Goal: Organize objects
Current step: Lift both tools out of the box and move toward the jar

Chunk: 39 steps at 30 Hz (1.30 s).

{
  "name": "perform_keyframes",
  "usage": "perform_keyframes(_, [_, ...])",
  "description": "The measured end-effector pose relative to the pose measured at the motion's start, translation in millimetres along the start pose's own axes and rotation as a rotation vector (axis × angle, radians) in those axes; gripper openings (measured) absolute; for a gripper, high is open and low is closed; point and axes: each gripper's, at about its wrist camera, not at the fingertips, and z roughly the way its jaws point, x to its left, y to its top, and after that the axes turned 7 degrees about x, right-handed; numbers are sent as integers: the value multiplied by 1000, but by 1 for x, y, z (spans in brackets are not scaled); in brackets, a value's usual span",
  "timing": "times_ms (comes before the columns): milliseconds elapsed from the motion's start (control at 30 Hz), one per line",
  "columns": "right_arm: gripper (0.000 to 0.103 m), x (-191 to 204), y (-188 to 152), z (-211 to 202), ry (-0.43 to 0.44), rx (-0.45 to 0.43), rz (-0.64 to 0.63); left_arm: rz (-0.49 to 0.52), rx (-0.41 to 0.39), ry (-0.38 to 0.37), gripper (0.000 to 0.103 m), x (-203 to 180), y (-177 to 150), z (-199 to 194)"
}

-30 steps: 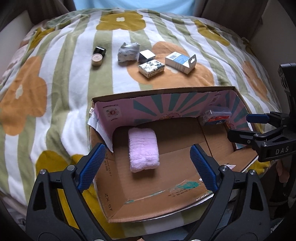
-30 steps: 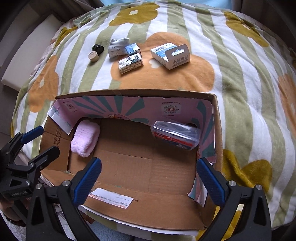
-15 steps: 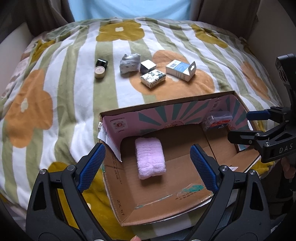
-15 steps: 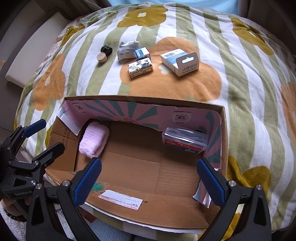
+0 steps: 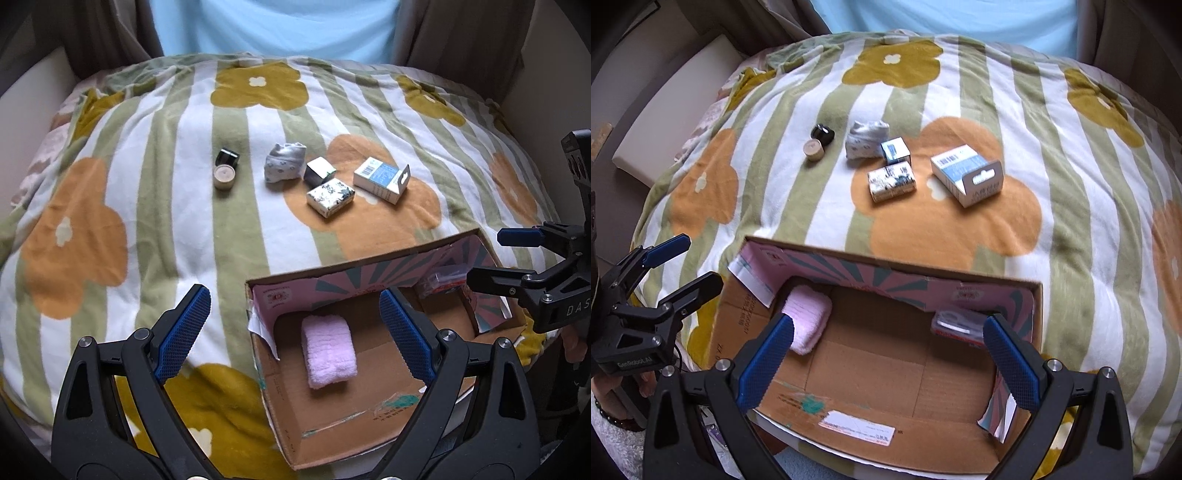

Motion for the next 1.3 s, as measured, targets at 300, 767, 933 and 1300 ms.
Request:
perform_keyframes(300, [102,12,44,-3,-6,-23,-80,17,-48,15,92,34,39,2])
perform_keyframes(767, [102,19,122,24,-34,-39,-119,-2,-33,14,92,86,98,62])
perform_keyframes(933, [102,17,144,47,-46,-19,-130,21,-20,24,91,100,113,99])
perform_keyframes(1300, [86,13,176,109,-78,72,-158,89,6,5,79,109,133,167])
